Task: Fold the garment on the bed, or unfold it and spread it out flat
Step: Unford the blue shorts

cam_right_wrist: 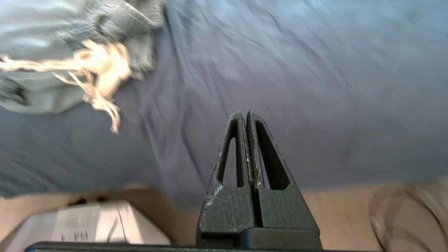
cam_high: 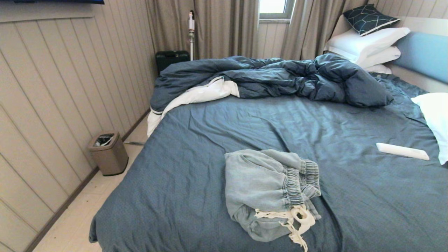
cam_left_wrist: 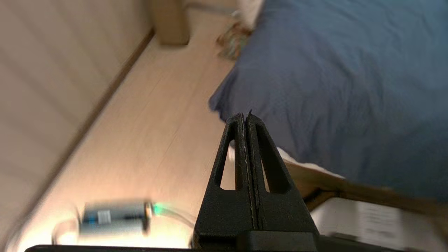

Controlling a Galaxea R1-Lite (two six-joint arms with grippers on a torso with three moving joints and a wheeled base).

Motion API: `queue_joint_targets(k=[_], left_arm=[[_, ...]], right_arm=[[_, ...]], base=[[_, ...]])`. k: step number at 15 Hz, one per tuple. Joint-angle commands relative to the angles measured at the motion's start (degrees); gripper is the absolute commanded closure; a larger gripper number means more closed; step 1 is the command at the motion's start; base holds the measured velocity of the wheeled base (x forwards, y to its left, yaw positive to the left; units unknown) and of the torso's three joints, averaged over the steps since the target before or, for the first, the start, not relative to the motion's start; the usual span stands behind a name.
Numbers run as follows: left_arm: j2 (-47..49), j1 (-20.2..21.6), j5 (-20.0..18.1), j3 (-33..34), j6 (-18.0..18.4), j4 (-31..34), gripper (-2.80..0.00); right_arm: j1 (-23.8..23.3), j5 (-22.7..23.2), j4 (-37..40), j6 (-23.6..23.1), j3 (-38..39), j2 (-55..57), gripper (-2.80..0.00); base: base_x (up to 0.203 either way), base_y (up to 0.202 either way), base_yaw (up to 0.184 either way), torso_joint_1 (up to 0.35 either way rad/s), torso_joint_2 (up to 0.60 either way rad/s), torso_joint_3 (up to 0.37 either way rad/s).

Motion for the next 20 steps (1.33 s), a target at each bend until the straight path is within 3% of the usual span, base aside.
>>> queue_joint_targets(k=[1, 4, 6, 8, 9, 11, 12, 15, 20], left_arm=[[-5.3, 0.7, -1.3, 8.1, 2.7, -6.9, 0.00], [-5.3, 0.9, -2.7, 20.1, 2.3, -27.6, 0.00], [-5.2, 1.0, -9.0, 22.1, 1.0, -30.4, 0.00], [-5.2, 1.0, -10.4, 22.6, 1.8, -31.0, 0.00], [-5.2, 1.0, -10.4, 22.6, 3.0, -30.9, 0.00], [-5.1, 1.0, -12.1, 24.8, 11.7, -34.3, 0.00], [-5.1, 1.0, -13.4, 25.7, 12.6, -37.3, 0.00], [-5.2, 0.9, -10.7, 25.7, 3.1, -36.7, 0.00], [-5.2, 0.9, -10.4, 26.0, 1.8, -37.6, 0.00]], right_arm=[[-0.1, 4.7, -7.4, 0.1, 5.6, -1.3, 0.00], [0.0, 6.5, -9.7, -0.5, 6.8, -1.3, 0.00], [-0.1, 6.5, -13.1, -3.1, 8.4, -1.3, 0.00], [0.0, 6.9, -19.9, -5.2, 10.8, -1.3, 0.00], [0.0, 7.1, -19.2, -4.9, 11.1, -1.3, 0.00], [0.0, 6.8, -19.3, -3.8, 11.1, -1.3, 0.00], [0.0, 6.7, -19.3, -3.8, 11.1, -1.3, 0.00], [-0.1, 6.4, -19.4, -2.9, 11.1, -1.3, 0.00], [-0.2, 6.1, -19.4, -2.3, 11.1, -1.3, 0.00]], base=[[0.000, 0.000, 0.000, 0.000, 0.00, 0.000], [0.000, 0.000, 0.000, 0.000, 0.00, 0.000], [0.000, 0.000, 0.000, 0.000, 0.00, 0.000], [0.000, 0.000, 0.000, 0.000, 0.00, 0.000], [0.000, 0.000, 0.000, 0.000, 0.00, 0.000], [0.000, 0.000, 0.000, 0.000, 0.00, 0.000], [0.000, 0.000, 0.000, 0.000, 0.00, 0.000], [0.000, 0.000, 0.000, 0.000, 0.00, 0.000], [0.000, 0.000, 0.000, 0.000, 0.00, 0.000]])
